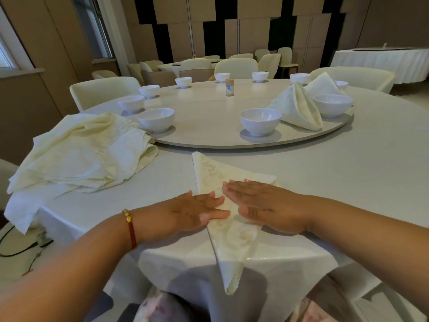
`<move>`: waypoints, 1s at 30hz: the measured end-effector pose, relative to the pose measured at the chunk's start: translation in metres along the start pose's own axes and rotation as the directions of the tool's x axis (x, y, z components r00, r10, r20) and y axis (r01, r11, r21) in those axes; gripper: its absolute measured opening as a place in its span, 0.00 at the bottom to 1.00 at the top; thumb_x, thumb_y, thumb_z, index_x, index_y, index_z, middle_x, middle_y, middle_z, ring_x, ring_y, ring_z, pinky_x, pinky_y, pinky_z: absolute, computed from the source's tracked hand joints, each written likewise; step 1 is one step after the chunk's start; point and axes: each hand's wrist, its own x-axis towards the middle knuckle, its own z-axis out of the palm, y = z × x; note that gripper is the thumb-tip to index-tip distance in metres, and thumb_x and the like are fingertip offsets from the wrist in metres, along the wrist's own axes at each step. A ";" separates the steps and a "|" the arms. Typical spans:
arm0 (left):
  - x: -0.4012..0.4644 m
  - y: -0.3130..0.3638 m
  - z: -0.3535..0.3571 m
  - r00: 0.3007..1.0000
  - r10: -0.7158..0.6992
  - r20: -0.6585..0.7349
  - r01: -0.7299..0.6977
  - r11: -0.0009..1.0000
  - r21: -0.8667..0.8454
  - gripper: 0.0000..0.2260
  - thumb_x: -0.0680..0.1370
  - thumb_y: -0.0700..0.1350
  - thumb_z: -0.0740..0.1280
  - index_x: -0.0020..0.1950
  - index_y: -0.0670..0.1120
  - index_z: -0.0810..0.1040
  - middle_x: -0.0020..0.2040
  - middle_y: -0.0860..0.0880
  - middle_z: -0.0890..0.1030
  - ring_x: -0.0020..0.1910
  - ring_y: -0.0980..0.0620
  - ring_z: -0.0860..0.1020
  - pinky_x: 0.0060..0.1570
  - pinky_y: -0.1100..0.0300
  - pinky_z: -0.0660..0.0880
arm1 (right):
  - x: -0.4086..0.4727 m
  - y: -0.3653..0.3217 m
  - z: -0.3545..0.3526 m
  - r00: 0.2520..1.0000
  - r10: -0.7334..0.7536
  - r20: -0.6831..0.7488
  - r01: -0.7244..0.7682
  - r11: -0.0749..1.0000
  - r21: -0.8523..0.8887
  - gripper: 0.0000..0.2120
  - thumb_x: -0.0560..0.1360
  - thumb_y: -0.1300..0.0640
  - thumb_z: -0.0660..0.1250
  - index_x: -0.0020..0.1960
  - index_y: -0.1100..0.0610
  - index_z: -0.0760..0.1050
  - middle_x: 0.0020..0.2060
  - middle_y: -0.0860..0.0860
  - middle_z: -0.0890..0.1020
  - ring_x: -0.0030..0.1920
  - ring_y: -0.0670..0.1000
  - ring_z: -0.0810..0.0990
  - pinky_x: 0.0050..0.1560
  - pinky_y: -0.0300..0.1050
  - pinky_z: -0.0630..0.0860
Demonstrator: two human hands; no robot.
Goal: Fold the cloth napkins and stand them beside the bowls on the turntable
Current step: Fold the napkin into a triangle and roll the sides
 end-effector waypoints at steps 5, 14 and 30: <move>-0.008 0.009 -0.013 0.999 0.047 0.002 -0.047 0.999 0.015 0.23 0.77 0.48 0.68 0.64 0.73 0.67 0.73 0.68 0.58 0.72 0.73 0.49 0.70 0.71 0.39 | -0.001 -0.001 0.000 0.999 0.033 0.025 -0.033 0.999 0.007 0.35 0.73 0.35 0.38 0.77 0.47 0.41 0.76 0.40 0.41 0.74 0.34 0.37 0.67 0.26 0.33; -0.002 0.026 -0.002 0.897 0.147 -0.418 -0.084 0.983 0.165 0.14 0.73 0.60 0.66 0.54 0.56 0.83 0.53 0.60 0.81 0.55 0.61 0.76 0.58 0.68 0.71 | 0.007 0.010 0.002 0.998 0.065 0.018 -0.068 0.959 0.276 0.33 0.75 0.36 0.43 0.78 0.44 0.48 0.73 0.33 0.47 0.69 0.27 0.42 0.65 0.22 0.37; 0.037 0.034 0.002 0.592 -0.491 -0.638 0.128 0.840 -0.528 0.14 0.81 0.50 0.57 0.38 0.46 0.68 0.34 0.48 0.71 0.35 0.49 0.69 0.37 0.56 0.67 | 0.014 0.013 -0.029 0.924 0.341 -0.174 -0.222 0.847 0.484 0.12 0.74 0.47 0.69 0.52 0.52 0.74 0.46 0.46 0.80 0.46 0.45 0.77 0.44 0.39 0.70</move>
